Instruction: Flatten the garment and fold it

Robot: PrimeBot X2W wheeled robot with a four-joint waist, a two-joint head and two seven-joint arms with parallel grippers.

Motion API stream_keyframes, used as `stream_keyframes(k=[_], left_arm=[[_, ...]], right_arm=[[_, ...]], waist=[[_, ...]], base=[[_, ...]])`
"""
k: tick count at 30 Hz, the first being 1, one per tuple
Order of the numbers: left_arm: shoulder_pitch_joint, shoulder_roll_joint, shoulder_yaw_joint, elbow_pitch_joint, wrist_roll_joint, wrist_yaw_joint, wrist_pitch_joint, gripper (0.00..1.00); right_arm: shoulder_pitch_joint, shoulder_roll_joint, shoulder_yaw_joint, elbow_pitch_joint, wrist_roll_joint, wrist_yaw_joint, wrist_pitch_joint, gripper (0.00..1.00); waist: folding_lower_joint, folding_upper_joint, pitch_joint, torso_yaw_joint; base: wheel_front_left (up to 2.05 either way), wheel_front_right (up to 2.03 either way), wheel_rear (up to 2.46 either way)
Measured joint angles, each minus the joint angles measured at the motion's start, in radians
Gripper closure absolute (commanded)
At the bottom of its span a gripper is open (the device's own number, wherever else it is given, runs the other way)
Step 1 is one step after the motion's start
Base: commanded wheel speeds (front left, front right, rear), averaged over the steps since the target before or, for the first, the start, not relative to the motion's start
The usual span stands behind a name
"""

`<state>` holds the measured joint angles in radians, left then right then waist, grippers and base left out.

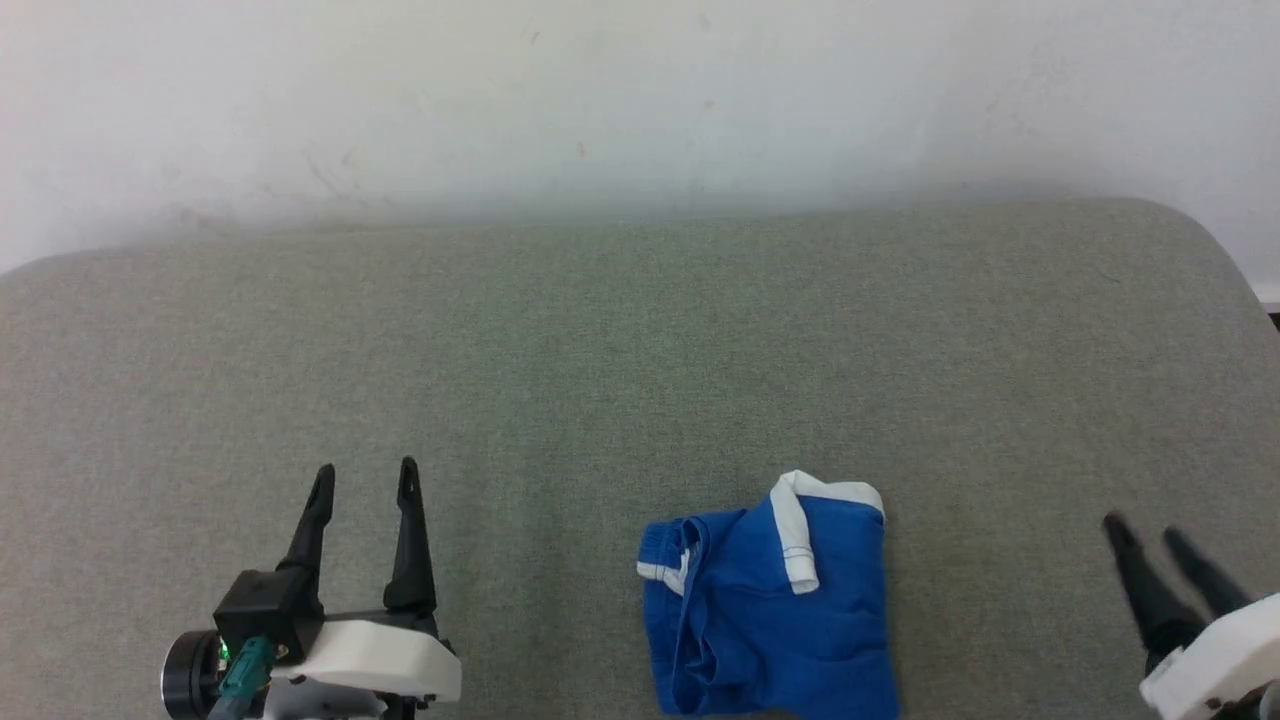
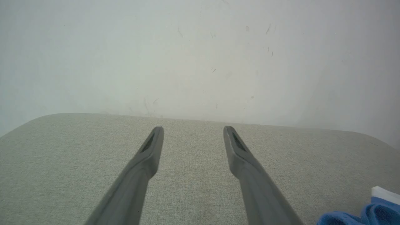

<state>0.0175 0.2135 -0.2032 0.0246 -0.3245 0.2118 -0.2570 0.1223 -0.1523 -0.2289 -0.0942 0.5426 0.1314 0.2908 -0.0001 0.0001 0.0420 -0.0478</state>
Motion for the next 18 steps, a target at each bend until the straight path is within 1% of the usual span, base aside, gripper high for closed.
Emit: stream_keyframes(k=[2, 4, 5, 8, 11, 13, 15, 18], left_arm=[[0.002, -0.005, 0.003, 0.001, 0.0, -0.008, 0.0, 0.0], [0.002, -0.011, 0.005, 0.003, 0.002, -0.013, 0.0, 0.0], [0.002, -0.015, 0.005, 0.004, 0.005, -0.017, 0.0, 0.0], [0.001, -0.023, 0.005, 0.008, 0.01, -0.026, 0.0, 0.0], [0.001, -0.031, 0.007, 0.012, 0.018, -0.031, 0.0, 0.0], [0.0, -0.035, 0.008, 0.015, 0.02, -0.042, 0.0, 0.0], [-0.001, -0.039, 0.009, 0.016, 0.026, -0.044, 0.0, 0.0], [-0.01, -0.044, 0.012, 0.019, 0.034, -0.052, 0.0, 0.0]], right_arm=[[0.002, -0.015, 0.008, 0.057, 0.061, 0.0, 0.098, 0.0], [0.0, -0.018, 0.012, 0.111, 0.141, 0.0, 0.214, 0.0], [-0.001, -0.019, 0.021, 0.132, 0.162, 0.0, 0.263, 0.0], [-0.026, 0.0, 0.052, 0.189, 0.22, 0.0, 0.41, 0.0], [-0.08, 0.035, 0.091, 0.218, 0.254, 0.0, 0.465, 0.0], [-0.114, 0.042, 0.117, 0.242, 0.259, 0.0, 0.479, 0.0], [-0.144, 0.05, 0.14, 0.269, 0.277, 0.0, 0.494, 0.0], [-0.185, 0.053, 0.181, 0.309, 0.262, 0.0, 0.499, 0.0]], waist=[[0.0, 0.0, 0.0, 0.004], [0.0, 0.0, 0.0, 0.01], [0.0, 0.0, 0.0, 0.014], [0.0, 0.0, 0.001, 0.028], [0.0, 0.0, 0.004, 0.043], [0.0001, 0.0, 0.008, 0.053], [0.0, 0.0, 0.014, 0.065], [0.0001, 0.0, 0.026, 0.083]], base=[[0.0, 0.0, 0.0], [0.0, 0.0, 0.0], [0.0, 0.0, 0.0], [0.0, 0.0, 0.0], [0.0, 0.0, 0.0], [0.0, 0.0, 0.0], [0.0, 0.0, 0.0], [0.0, 0.0, 0.0]])
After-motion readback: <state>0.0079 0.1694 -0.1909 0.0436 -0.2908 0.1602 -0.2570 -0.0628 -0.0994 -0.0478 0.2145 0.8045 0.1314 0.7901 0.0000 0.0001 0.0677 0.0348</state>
